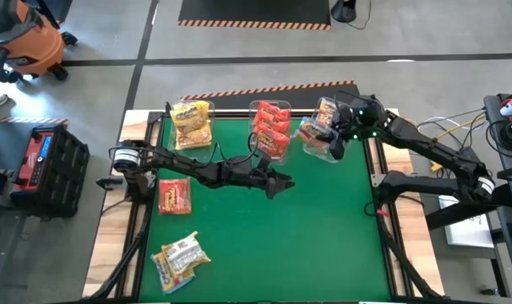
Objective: Sort Maruchan noodles
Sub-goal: Put the blue noodle pack into the right transparent bin
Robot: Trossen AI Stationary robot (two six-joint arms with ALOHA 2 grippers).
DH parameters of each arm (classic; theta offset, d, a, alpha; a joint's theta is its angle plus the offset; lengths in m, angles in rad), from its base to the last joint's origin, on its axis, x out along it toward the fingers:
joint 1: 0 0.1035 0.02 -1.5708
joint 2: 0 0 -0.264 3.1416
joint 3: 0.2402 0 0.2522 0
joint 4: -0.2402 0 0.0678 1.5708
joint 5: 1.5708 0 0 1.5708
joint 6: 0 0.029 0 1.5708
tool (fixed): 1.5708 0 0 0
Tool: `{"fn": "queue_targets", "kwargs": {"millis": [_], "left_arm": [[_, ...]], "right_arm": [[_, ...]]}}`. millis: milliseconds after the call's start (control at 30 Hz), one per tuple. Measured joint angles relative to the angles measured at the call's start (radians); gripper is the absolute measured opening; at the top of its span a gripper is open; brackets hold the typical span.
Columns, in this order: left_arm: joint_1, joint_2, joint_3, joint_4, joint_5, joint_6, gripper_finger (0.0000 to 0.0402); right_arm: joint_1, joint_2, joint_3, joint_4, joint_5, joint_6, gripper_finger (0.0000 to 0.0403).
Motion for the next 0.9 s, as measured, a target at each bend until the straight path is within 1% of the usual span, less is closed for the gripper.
{"fn": "queue_targets", "kwargs": {"millis": [133,267,400,633,733,833,900], "left_arm": [[0.0,0.0,0.0,0.0,-0.009,0.003,0.0212],[0.0,0.0,-0.001,0.0,-0.01,0.003,0.0212],[0.0,0.0,-0.001,0.001,-0.01,0.003,0.0212],[-0.004,0.0,-0.001,0.003,-0.01,0.003,0.0212],[-0.006,0.0,-0.001,0.003,-0.01,0.003,0.0212],[-0.006,0.0,-0.001,0.003,-0.01,0.003,0.0212],[-0.006,0.0,-0.001,0.003,-0.01,0.003,0.0212]], "right_arm": [[0.003,0.031,-0.009,-0.094,-0.022,-0.008,0.011],[0.003,0.052,-0.031,-0.116,-0.037,-0.002,0.011],[0.002,0.072,-0.037,-0.155,-0.099,0.031,0.011],[0.0,0.056,-0.017,-0.254,-0.126,0.04,0.011],[0.0,0.044,0.0,-0.263,-0.161,0.04,0.011],[0.001,0.035,0.017,-0.266,-0.151,0.032,0.011],[0.001,0.035,0.039,-0.267,-0.077,0.019,0.011]]}}
